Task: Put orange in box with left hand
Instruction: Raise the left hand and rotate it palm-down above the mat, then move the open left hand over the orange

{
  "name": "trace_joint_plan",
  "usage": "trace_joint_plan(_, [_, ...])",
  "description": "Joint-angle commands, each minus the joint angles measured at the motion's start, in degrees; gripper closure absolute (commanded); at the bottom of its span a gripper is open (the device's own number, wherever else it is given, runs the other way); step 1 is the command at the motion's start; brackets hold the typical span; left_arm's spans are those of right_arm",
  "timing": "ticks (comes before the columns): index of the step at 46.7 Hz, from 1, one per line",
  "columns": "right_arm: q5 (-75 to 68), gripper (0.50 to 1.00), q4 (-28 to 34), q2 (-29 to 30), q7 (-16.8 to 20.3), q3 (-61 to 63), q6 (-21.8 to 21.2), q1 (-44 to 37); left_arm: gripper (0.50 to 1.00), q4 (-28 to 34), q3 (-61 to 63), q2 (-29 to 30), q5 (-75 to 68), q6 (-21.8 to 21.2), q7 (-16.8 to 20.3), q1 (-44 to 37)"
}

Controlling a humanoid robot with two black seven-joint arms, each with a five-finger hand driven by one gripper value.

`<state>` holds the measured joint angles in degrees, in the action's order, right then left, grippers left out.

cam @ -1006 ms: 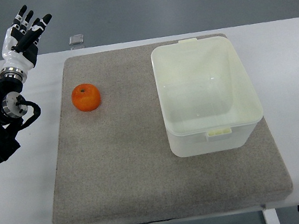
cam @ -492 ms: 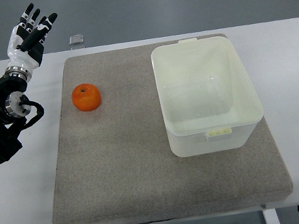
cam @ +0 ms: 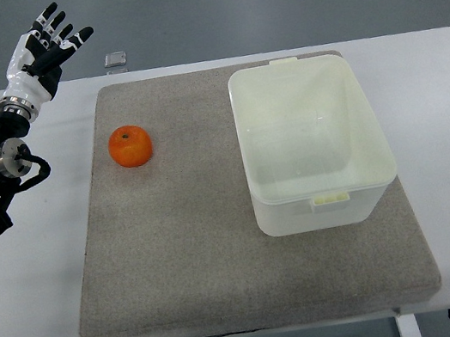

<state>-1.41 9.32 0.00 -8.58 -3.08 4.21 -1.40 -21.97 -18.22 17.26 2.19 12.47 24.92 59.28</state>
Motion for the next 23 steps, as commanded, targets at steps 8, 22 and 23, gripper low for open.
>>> trace_joint_plan(8, [0.0,0.574,0.0,0.0,0.0,0.0,0.0,0.0,0.506,-1.9,2.3,4.2,-7.9,3.2,0.0,3.2])
trace_joint_plan(22, [0.0,0.574,0.0,0.0,0.0,0.0,-0.1,0.0,0.506,-3.2,8.6,6.5,-18.8,6.1,0.0,6.4])
trace_joint_plan(23, [0.0,0.574,0.0,0.0,0.1,0.0,-0.1,0.0,0.506,-3.2,8.9,6.8,-20.0,6.4,0.0,6.6])
